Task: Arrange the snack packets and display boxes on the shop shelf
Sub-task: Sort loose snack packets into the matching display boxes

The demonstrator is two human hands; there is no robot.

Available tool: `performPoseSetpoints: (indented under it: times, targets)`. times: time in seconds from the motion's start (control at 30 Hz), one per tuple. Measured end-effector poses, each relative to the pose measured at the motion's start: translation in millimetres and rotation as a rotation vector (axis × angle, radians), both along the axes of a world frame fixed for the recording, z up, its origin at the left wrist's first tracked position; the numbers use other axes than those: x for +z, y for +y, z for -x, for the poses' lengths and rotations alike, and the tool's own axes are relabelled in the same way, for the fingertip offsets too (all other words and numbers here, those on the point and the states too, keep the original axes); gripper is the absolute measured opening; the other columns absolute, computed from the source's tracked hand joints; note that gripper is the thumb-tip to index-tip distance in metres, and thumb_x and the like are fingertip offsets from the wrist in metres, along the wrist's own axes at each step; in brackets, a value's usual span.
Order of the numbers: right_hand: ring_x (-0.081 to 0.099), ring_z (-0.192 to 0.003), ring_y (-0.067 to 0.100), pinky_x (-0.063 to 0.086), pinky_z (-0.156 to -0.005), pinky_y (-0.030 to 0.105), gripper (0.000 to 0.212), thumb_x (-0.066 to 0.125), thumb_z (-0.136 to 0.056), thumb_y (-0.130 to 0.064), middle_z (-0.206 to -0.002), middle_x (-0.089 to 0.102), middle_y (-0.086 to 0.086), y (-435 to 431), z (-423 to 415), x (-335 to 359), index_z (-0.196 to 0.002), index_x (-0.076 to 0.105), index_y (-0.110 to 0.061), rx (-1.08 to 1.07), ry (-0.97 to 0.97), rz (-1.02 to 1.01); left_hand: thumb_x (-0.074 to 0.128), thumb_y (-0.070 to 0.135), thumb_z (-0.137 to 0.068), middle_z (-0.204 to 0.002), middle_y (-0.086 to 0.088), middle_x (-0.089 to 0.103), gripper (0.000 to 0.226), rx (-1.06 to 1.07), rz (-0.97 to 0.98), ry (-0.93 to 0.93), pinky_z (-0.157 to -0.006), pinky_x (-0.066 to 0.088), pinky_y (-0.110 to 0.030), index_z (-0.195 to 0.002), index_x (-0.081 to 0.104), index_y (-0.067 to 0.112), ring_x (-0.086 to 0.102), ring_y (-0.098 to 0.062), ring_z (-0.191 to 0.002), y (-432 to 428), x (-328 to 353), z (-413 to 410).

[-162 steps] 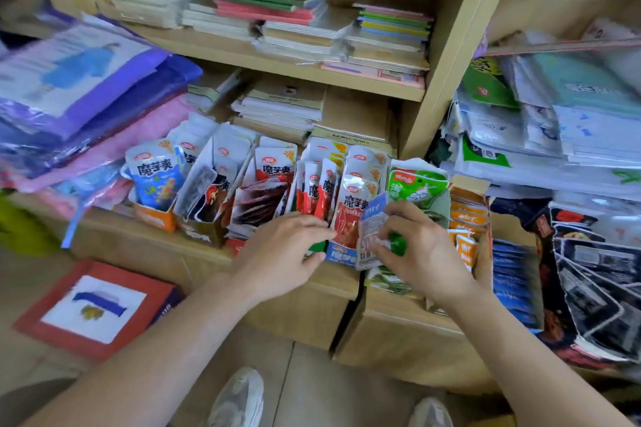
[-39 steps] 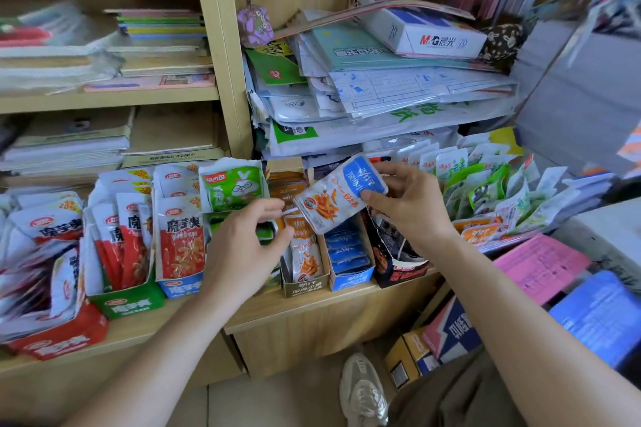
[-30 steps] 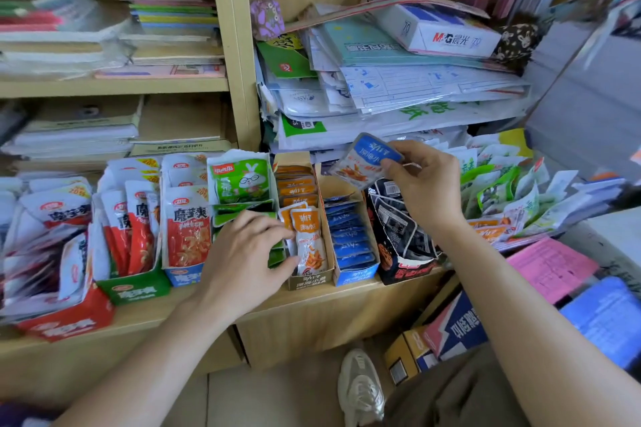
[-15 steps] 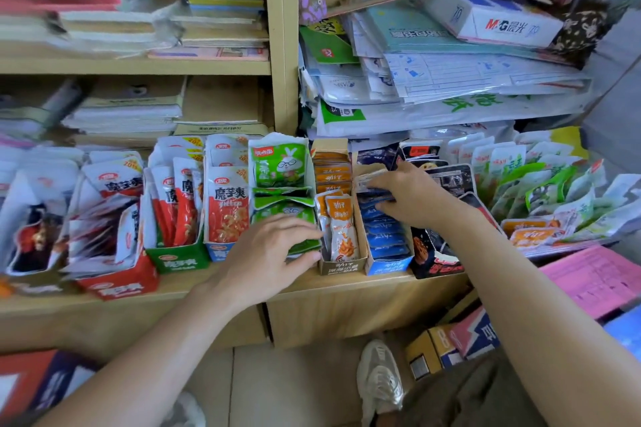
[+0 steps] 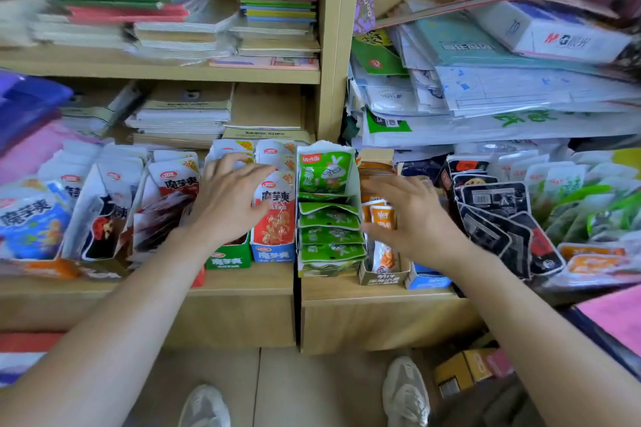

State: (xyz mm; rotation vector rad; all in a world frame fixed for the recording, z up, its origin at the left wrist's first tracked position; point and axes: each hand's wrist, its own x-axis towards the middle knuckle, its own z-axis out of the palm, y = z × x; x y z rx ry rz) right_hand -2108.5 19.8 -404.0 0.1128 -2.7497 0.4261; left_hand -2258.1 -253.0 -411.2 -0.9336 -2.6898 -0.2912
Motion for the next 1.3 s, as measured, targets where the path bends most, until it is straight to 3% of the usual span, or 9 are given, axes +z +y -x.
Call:
performPoseSetpoints:
  times: [0.1,0.2,0.33,0.43,0.63,0.73,0.83,0.97,1.3]
  targets:
    - [0.035,-0.138,0.019,0.03,-0.1,0.041,0.082,0.058,-0.081,-0.067,-0.154,0.04,-0.009,-27,8,-6,-0.151,0.038,-0.03,0.128,-0.027,0.02,0.06,0.057,-0.09,-0.162,0.013,0.03,0.08,0.043,0.17,-0.064,-0.111,0.016,-0.045,-0.157,0.024,0.033,0.014,-0.025,-0.148,8,-6,9]
    - [0.023,-0.145,0.012,0.021,-0.106,0.036,0.092,0.064,-0.081,-0.066,-0.161,0.028,-0.011,-47,19,-8,-0.157,0.024,-0.031,0.167,-0.118,-0.053,0.061,0.061,-0.088,-0.163,0.013,0.025,0.088,0.048,0.226,-0.074,-0.109,0.016,-0.046,-0.157,0.017,0.032,0.012,-0.026,-0.146,12,-9,12]
    - [0.039,-0.139,0.016,0.023,-0.11,0.042,0.069,0.063,-0.087,-0.06,-0.145,0.05,-0.009,-54,31,-19,-0.147,0.045,-0.031,0.176,-0.191,-0.124,0.065,0.054,-0.088,-0.147,0.013,0.045,0.066,0.058,0.161,-0.062,-0.102,0.017,-0.043,-0.148,0.041,0.038,0.024,-0.02,-0.137,11,-4,18]
    - [0.038,-0.142,0.017,0.02,-0.112,0.044,0.061,0.058,-0.089,-0.063,-0.142,0.054,-0.011,-53,33,-24,-0.141,0.052,-0.033,0.167,-0.216,-0.141,0.074,0.048,-0.085,-0.124,0.018,0.059,0.037,0.03,0.017,-0.1,-0.095,0.017,-0.041,-0.12,0.063,0.041,0.03,-0.017,-0.128,5,2,18]
    - [0.035,-0.142,0.015,0.014,-0.115,0.045,0.104,0.03,-0.066,-0.095,-0.145,0.051,-0.009,-62,29,-16,-0.144,0.05,-0.03,0.123,-0.27,-0.121,0.083,0.038,-0.078,-0.094,0.02,0.063,0.018,-0.086,-0.22,-0.048,-0.091,0.013,-0.032,-0.084,0.066,0.037,0.04,-0.01,-0.129,-13,2,3]
    - [0.044,-0.134,0.022,0.02,-0.114,0.05,0.107,0.037,-0.061,-0.094,-0.141,0.055,-0.006,-78,27,-22,-0.142,0.05,-0.026,0.11,-0.183,-0.169,0.085,0.032,-0.077,-0.08,0.019,0.062,0.015,-0.138,-0.314,-0.079,-0.094,0.023,-0.03,-0.078,0.07,0.034,0.055,-0.004,-0.103,-21,12,-11]
    - [0.052,-0.125,0.026,0.025,-0.11,0.046,0.098,0.045,-0.061,-0.085,-0.135,0.06,-0.003,-90,31,-27,-0.136,0.056,-0.022,0.081,-0.136,-0.151,0.085,0.027,-0.078,-0.077,0.02,0.069,0.013,-0.19,-0.384,-0.22,-0.089,0.048,-0.036,-0.077,0.075,0.035,0.063,-0.002,-0.082,-36,19,-31]
    - [0.053,-0.122,0.023,0.026,-0.107,0.041,0.092,0.056,-0.061,-0.079,-0.134,0.06,-0.006,-91,34,-27,-0.134,0.057,-0.023,0.087,-0.131,-0.118,0.088,0.022,-0.075,-0.082,0.018,0.075,0.014,-0.263,-0.442,-0.297,-0.076,0.058,-0.035,-0.083,0.082,0.032,0.071,-0.005,-0.081,-54,17,-53]
    - [0.048,-0.127,0.022,0.029,-0.105,0.043,0.082,0.074,-0.063,-0.065,-0.139,0.056,-0.006,-93,30,-32,-0.134,0.059,-0.025,0.149,-0.058,0.031,0.085,0.021,-0.075,-0.089,0.015,0.077,0.004,-0.393,-0.382,-0.224,-0.079,0.061,-0.028,-0.078,0.082,0.022,0.07,0.006,-0.085,-66,14,-68]
